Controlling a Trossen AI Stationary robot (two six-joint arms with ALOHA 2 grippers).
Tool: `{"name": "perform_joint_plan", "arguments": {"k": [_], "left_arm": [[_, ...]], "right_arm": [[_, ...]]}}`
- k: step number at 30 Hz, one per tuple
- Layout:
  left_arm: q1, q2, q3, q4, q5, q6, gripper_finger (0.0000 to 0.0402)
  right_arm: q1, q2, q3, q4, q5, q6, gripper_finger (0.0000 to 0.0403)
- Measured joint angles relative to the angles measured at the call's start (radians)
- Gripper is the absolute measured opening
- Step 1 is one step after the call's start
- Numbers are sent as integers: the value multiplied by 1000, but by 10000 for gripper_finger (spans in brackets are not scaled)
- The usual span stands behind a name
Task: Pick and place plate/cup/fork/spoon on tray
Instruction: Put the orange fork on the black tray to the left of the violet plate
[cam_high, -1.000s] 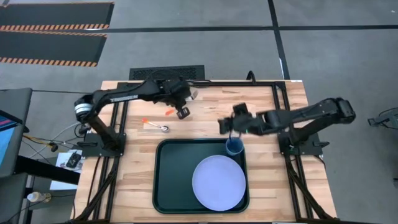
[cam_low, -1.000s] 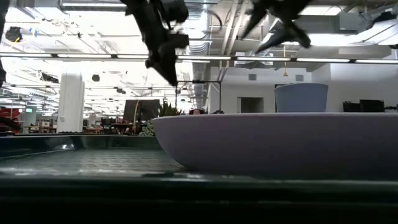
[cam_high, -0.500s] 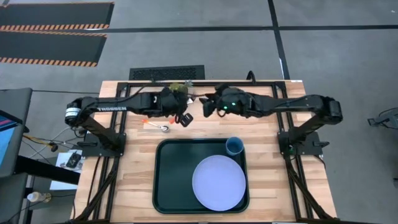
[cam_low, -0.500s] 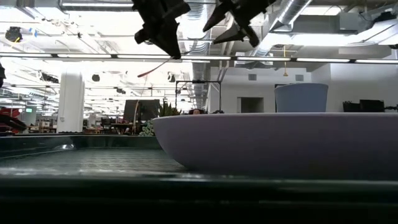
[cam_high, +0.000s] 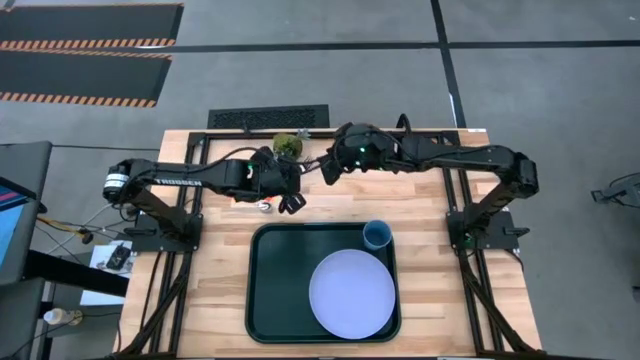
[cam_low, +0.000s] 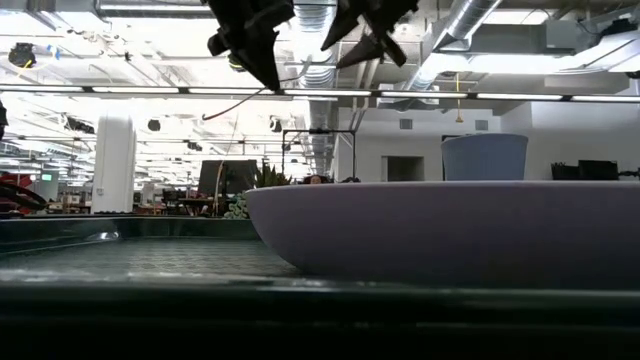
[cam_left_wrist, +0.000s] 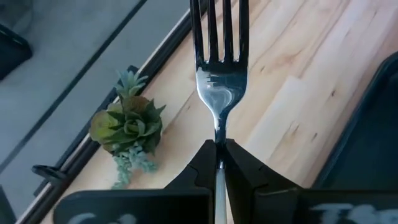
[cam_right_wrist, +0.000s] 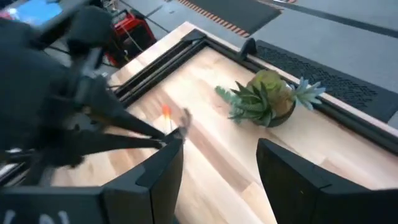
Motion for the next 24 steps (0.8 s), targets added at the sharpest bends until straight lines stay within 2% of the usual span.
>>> {"name": "perform_joint_plan", "arguments": {"k": [3,7,11,17,24], "left_arm": [[-15,0,0,-36,-27,3,0],[-23,0,0,-129,-81,4,0],[-35,-5,0,-120,-97,39,0],[-55,-1,0,10,-111,180,0],[-48,-1,0,10,-88,188,0]], "right_arm": [[-21,0,-3,-37,-53,-4,227],[-57,-70,-3,-148,-179,-7,228],[-92,-155,-3,-221,-192,1,226],[-117,-149,-1,-140,-199,20,226],[-82,-64,15,-73,-237,23,226]]}}
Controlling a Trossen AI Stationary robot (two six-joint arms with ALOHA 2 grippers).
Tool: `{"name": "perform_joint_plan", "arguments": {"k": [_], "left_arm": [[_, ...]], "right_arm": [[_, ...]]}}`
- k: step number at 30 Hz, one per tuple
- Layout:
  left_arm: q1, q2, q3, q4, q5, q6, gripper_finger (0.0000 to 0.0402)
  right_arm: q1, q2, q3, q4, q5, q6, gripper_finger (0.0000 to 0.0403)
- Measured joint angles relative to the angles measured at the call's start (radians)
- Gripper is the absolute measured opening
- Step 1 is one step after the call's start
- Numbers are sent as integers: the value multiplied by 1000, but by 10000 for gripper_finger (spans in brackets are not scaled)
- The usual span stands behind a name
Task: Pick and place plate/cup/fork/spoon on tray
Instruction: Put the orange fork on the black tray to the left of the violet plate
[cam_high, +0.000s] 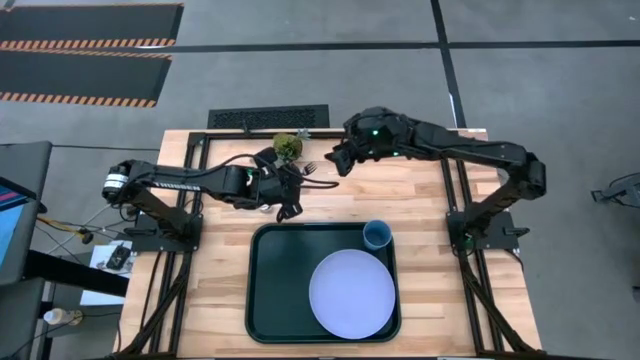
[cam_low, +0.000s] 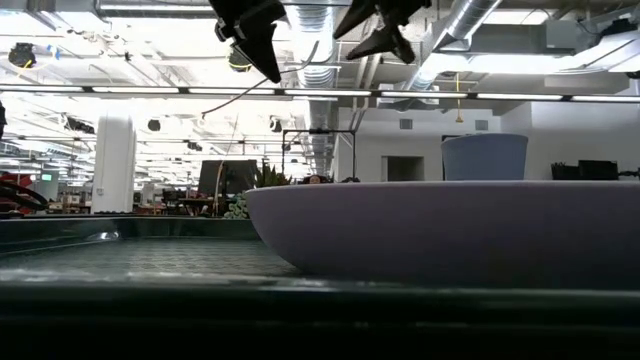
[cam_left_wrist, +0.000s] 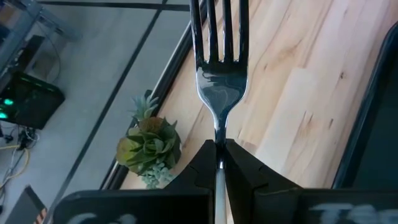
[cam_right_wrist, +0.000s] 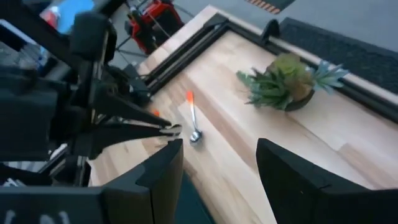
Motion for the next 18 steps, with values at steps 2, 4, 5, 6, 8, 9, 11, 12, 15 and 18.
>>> {"name": "perform_joint_plan", "arguments": {"k": [2,4,5,6,8,9,11,12,15,18], "left_arm": [[2,0,0,0,3,0,0],[2,0,0,0,2,0,0],[2,0,0,-1,2,0,0],[2,0,0,-5,2,0,0],[2,0,0,-24,1,-1,0],[4,0,0,-36,-1,-1,0],[6,0,-4,-55,-1,-5,0],[7,0,-4,-67,-1,-12,0],[12,0,-4,-75,-5,-15,0],[18,0,-4,-75,-4,-11,0]], "right_arm": [[12,33,12,6,-1,0,226],[23,62,29,2,-1,-3,226],[26,70,41,2,-1,-8,226],[29,77,54,6,0,-10,226],[32,85,71,11,-1,-13,226],[32,89,74,9,-1,-15,226],[32,93,74,-4,0,-19,226],[32,93,74,-6,0,-19,226],[31,91,75,0,4,-19,226],[39,98,75,1,4,-16,226]]}}
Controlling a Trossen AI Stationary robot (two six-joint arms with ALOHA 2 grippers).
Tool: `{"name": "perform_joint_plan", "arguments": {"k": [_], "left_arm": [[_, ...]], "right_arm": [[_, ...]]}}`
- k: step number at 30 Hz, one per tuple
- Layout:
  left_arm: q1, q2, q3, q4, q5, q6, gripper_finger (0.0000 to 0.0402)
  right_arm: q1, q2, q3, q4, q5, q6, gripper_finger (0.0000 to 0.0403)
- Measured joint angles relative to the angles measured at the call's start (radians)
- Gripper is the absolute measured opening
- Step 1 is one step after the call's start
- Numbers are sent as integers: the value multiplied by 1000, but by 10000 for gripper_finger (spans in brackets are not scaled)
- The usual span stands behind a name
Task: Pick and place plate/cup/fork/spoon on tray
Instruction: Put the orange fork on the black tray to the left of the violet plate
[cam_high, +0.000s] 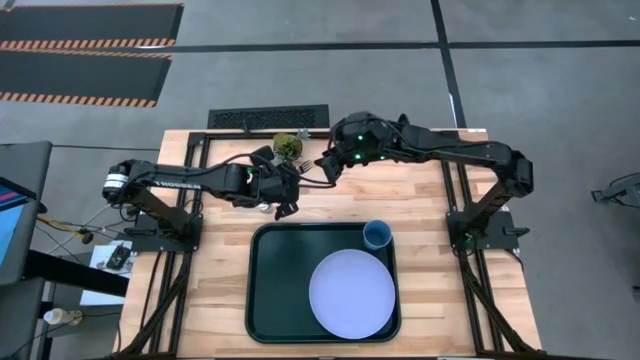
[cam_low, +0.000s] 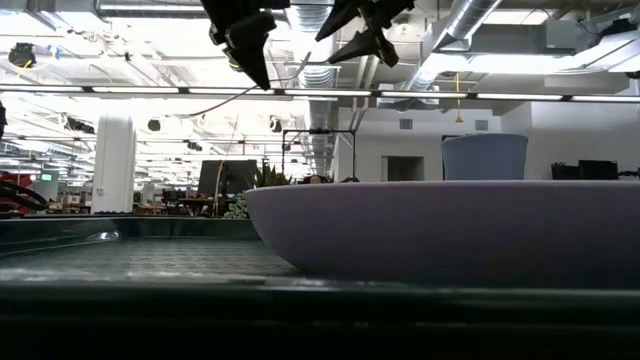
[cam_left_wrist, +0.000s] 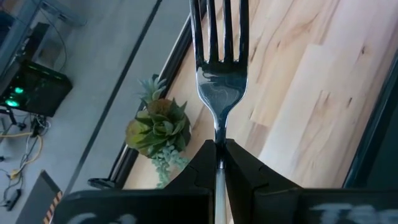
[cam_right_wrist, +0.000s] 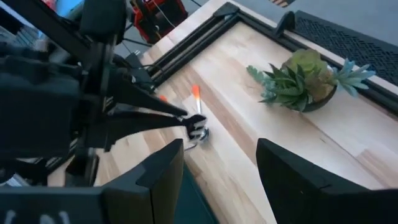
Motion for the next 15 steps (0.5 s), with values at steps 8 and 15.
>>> {"name": "perform_joint_plan", "arguments": {"k": [8,15], "left_arm": [[8,0,-1,-4,15,28,0],[8,0,-1,-4,32,37,0]], "right_arm": [[25,58,0,41,0,13,226],[18,60,0,45,4,13,226]]}}
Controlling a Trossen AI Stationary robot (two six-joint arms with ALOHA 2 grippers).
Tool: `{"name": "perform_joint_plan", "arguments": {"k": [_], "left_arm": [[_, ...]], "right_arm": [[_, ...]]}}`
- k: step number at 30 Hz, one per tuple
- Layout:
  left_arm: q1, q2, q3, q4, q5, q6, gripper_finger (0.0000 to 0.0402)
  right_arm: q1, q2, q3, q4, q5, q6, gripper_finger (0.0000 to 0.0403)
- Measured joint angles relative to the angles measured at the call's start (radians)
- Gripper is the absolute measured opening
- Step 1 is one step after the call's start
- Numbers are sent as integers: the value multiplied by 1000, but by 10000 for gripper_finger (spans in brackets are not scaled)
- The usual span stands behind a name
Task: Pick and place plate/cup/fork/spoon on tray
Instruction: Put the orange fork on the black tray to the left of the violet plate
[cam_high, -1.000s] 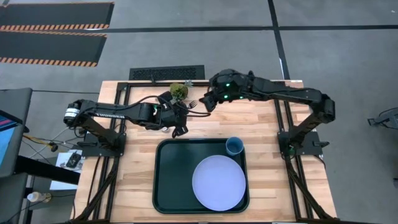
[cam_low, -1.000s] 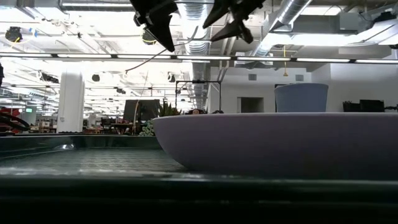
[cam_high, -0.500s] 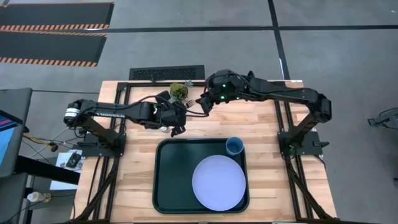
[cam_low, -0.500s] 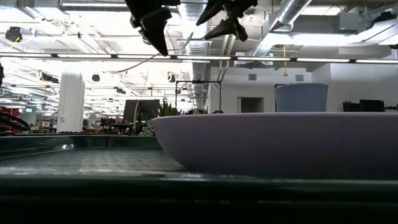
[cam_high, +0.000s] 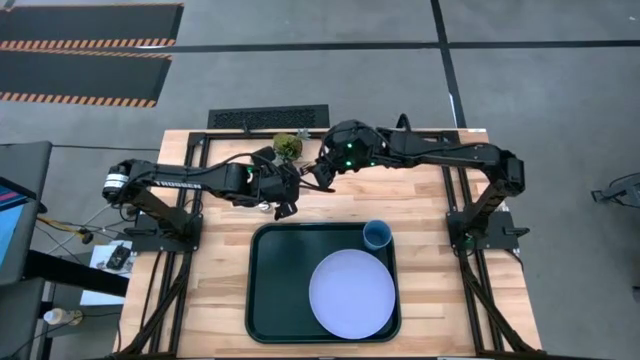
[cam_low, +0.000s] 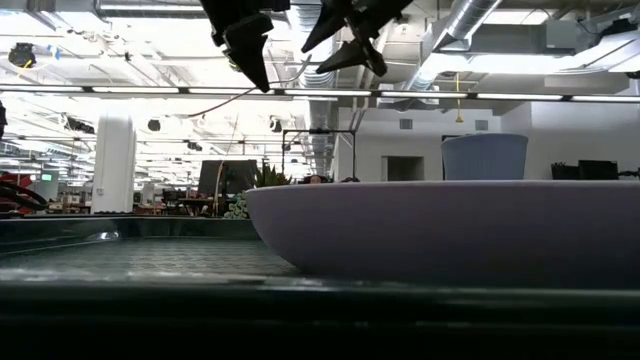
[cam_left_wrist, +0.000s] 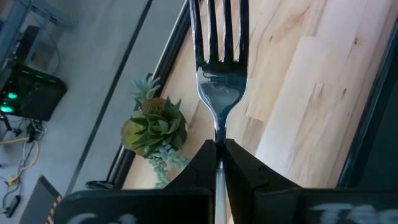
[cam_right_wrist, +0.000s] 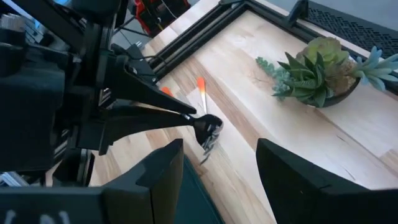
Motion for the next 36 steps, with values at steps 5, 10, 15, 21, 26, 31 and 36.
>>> {"name": "perform_joint_plan", "arguments": {"k": [5,10,15,21,26,31,36], "left_arm": [[0,0,0,6,1,17,0],[0,0,0,13,1,44,0],[0,0,0,58,-1,91,0],[0,0,0,74,0,97,0],[0,0,0,75,-1,97,0],[0,0,0,80,-2,92,0],[-1,0,0,88,-3,88,0]], "right_arm": [[-5,0,0,-10,-1,0,226],[-9,0,0,-10,-2,0,215],[-16,0,0,-9,-23,-4,176],[-16,0,0,-9,-29,-8,121],[-16,0,0,-11,-30,-7,79],[-16,0,0,-24,-20,-4,26],[-17,0,-2,-29,-19,0,10]]}}
